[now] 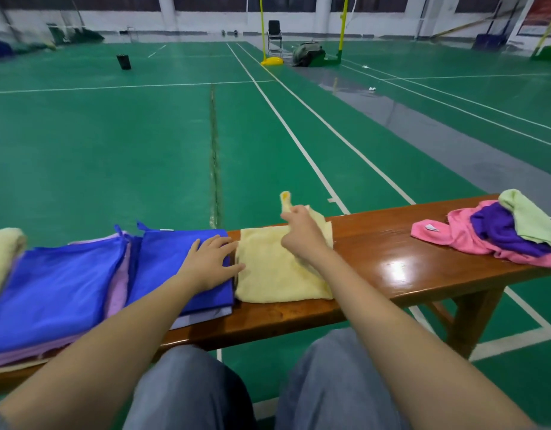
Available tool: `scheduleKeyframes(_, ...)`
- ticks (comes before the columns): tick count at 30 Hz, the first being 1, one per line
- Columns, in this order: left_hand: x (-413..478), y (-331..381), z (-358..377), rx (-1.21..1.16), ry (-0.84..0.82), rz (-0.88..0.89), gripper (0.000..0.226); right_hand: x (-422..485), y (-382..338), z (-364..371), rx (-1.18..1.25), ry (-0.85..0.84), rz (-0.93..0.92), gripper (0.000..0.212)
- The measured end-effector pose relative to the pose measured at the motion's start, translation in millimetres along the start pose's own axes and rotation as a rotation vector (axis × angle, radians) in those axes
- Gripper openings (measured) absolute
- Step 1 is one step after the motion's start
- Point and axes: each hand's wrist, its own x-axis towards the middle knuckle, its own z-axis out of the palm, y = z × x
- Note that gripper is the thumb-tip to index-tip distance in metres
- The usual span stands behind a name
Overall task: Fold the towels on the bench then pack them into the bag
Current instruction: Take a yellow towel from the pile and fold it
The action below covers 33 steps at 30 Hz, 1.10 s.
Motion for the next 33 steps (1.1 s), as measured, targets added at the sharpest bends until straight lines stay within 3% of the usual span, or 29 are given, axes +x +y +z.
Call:
scheduleKeyframes(6,-3,-9,4,-0.080,0.039,-0.018,0.052,-5,-25,73,-0.222,-0.245,-0.158,0.041)
scheduleKeyframes(9,0,-5,5,-0.097,0.042,-0.021,0.048,-11,-21,79,-0.061,-0.351,-0.196,0.040)
scheduleKeyframes(13,9,8,5,-0.160,0.119,-0.008,0.044,-16,-1,55,0.282,-0.200,-0.063,0.038)
scheduleKeyframes(18,13,43,10,-0.183,0.178,0.102,0.036,-28,47,36,-0.027,0.027,-0.002,0.025)
scheduleKeyframes(20,12,53,15,-0.171,0.158,0.201,0.028,-33,65,38,-0.149,0.059,-0.035,0.031)
scheduleKeyframes(23,12,64,20,-0.052,0.085,0.305,0.032,-39,84,44,-0.146,0.029,-0.042,0.043)
scheduleKeyframes(27,16,65,26,0.113,0.027,0.187,0.043,-46,95,52,-0.109,0.005,-0.046,0.044)
scheduleKeyframes(33,29,64,18,-0.105,-0.034,-0.021,0.057,-47,97,52,-0.102,-0.002,-0.045,0.045)
